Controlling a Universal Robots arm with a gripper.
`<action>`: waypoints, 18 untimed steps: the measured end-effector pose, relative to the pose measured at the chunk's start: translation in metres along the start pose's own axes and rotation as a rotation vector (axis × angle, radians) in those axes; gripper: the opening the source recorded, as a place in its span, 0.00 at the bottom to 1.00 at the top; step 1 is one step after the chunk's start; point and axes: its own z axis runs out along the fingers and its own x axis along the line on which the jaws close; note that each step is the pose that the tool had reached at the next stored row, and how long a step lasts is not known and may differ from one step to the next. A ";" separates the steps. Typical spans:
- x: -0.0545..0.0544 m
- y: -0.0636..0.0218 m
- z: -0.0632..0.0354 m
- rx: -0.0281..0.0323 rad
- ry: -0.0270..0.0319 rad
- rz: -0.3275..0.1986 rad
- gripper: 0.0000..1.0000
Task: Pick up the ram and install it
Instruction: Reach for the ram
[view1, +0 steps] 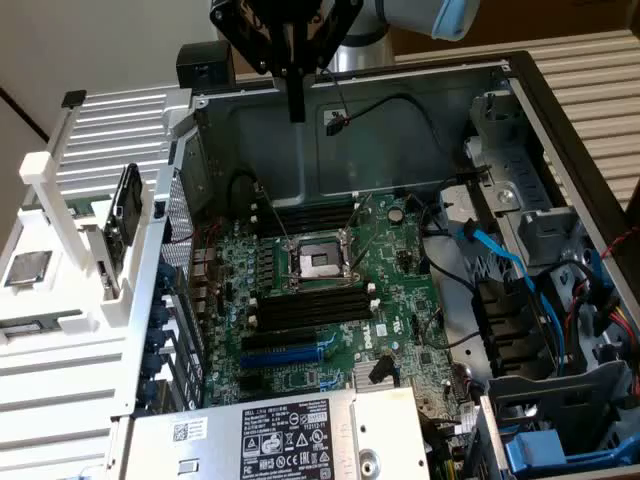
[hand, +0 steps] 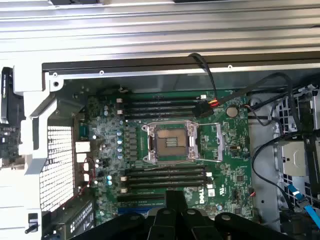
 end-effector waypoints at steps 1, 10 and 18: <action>0.000 0.0000 0.0000 0.0000 0.0000 0.000 0.11; 0.000 0.0000 0.0000 0.0000 0.0000 0.000 0.11; 0.009 -0.0006 -0.0002 -0.0004 -0.0061 0.000 0.11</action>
